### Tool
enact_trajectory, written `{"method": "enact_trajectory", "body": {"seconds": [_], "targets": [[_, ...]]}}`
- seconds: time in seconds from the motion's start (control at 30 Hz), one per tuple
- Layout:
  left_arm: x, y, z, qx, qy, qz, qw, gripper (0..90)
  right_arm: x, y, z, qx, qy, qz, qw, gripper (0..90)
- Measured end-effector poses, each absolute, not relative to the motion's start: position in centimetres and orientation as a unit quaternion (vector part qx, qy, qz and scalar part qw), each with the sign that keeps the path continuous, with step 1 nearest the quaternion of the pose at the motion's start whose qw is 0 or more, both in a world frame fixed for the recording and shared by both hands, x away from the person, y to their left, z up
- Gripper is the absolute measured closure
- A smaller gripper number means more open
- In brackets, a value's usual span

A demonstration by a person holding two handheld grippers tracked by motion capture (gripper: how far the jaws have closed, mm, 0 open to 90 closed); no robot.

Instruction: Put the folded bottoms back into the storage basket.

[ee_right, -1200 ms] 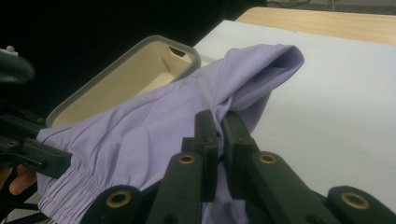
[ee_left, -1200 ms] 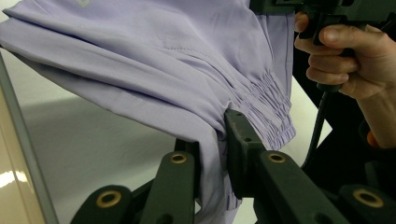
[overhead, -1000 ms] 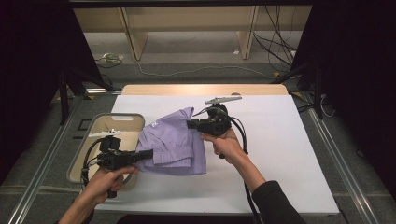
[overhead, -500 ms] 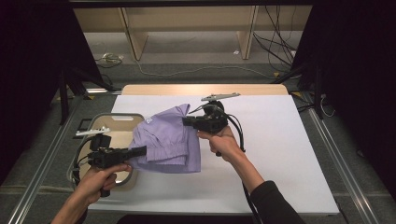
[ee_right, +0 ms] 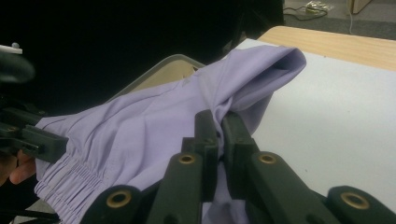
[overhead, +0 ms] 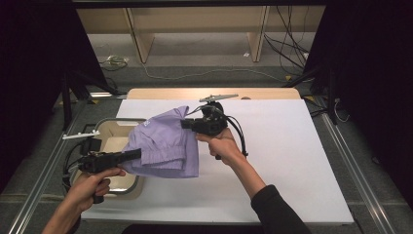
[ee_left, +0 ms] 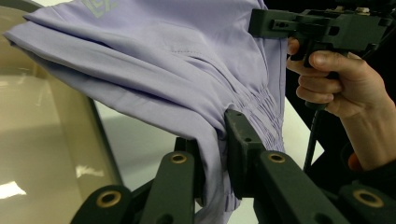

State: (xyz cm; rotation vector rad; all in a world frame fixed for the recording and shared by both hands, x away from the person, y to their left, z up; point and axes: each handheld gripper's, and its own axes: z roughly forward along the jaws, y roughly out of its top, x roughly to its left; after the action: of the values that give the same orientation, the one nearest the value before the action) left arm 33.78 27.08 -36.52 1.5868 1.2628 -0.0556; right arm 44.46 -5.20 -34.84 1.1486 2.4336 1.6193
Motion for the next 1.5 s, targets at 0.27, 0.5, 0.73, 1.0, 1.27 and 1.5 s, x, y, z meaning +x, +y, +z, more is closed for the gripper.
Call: {"method": "enact_trajectory", "body": {"seconds": [0.27,0.5,0.73,1.0,1.27,1.5], "targets": [[33.9,28.9,-36.2,0.657,0.540,-0.013,0.526,80.2,45.0,-3.0,-34.6,0.359,0.779,0.515,-0.003,86.9],[34.0,30.3,-36.3,0.647,0.552,-0.007,0.526,80.2,45.6,-1.0,-34.5,0.358,0.783,0.510,-0.006,86.9],[34.2,31.2,-36.5,0.642,0.561,-0.002,0.522,80.2,46.1,0.3,-34.7,0.358,0.785,0.506,-0.007,86.9],[34.5,32.5,-36.8,0.634,0.573,0.000,0.519,80.2,46.4,1.7,-34.7,0.359,0.787,0.501,-0.007,86.8],[34.7,33.8,-37.2,0.624,0.586,0.005,0.517,80.2,46.8,3.3,-35.2,0.361,0.790,0.496,-0.009,86.8],[34.7,35.0,-37.2,0.615,0.595,0.009,0.517,80.2,46.9,4.6,-35.3,0.363,0.790,0.495,-0.010,86.7]]}}
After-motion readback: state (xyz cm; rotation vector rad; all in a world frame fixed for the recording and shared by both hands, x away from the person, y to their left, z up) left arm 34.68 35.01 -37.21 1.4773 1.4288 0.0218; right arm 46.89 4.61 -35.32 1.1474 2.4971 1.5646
